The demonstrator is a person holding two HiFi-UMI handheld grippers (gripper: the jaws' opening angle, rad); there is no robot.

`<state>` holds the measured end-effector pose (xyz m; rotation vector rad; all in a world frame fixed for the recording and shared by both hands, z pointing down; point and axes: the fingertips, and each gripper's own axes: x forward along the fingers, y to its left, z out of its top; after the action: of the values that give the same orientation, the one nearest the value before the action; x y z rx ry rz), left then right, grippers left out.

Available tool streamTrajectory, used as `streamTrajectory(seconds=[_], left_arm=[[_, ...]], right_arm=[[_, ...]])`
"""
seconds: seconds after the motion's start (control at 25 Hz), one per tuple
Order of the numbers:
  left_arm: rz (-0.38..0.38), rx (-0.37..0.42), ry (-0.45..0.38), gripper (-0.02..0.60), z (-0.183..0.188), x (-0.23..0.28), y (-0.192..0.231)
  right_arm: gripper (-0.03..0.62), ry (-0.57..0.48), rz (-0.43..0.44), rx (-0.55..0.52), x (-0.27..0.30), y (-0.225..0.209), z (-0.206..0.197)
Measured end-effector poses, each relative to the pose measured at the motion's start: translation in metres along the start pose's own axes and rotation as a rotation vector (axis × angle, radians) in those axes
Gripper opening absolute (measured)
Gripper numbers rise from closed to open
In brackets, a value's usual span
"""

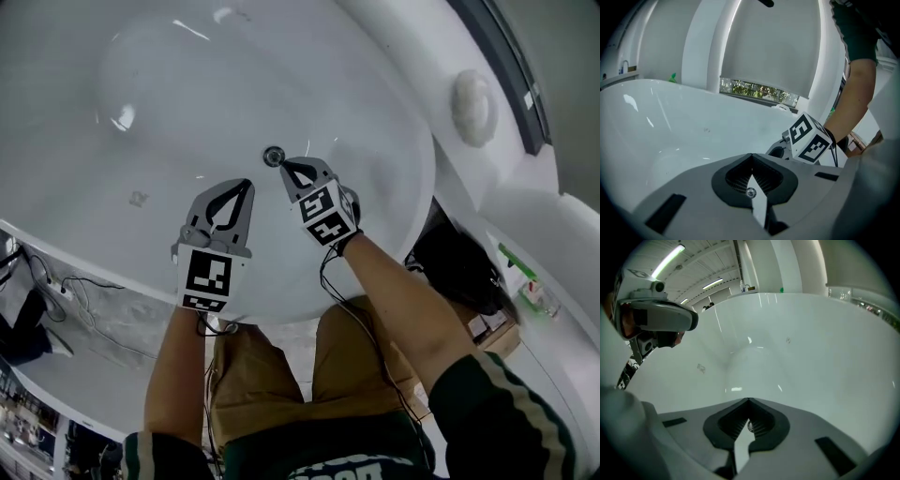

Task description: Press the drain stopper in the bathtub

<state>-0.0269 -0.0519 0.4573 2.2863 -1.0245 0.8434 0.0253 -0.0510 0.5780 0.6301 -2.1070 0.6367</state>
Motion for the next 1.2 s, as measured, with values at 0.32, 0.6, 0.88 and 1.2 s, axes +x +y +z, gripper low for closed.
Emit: streamTrajectory(seconds=[0.32,0.6,0.88,1.2], left_arm=[[0.005,0.019,-0.039,0.009,0.056,-0.055,-0.019],[0.034,0.11,-0.109,0.009,0.131,-0.104,-0.031],[0.086,0.046,-0.158,0.009,0.186,-0.166,-0.039],[0.132,0.045,-0.288,0.009,0.246,-0.237,-0.052]], right_arm=[[0.011,-0.035,0.014,-0.082,-0.089,0.03,0.054],[0.011,-0.188,0.041,-0.191,-0.191,0.05,0.128],[0.009,-0.225,0.033,-0.253,-0.275,0.079,0.166],[0.011,-0.382,-0.003,-0.261,-0.364,0.098,0.214]])
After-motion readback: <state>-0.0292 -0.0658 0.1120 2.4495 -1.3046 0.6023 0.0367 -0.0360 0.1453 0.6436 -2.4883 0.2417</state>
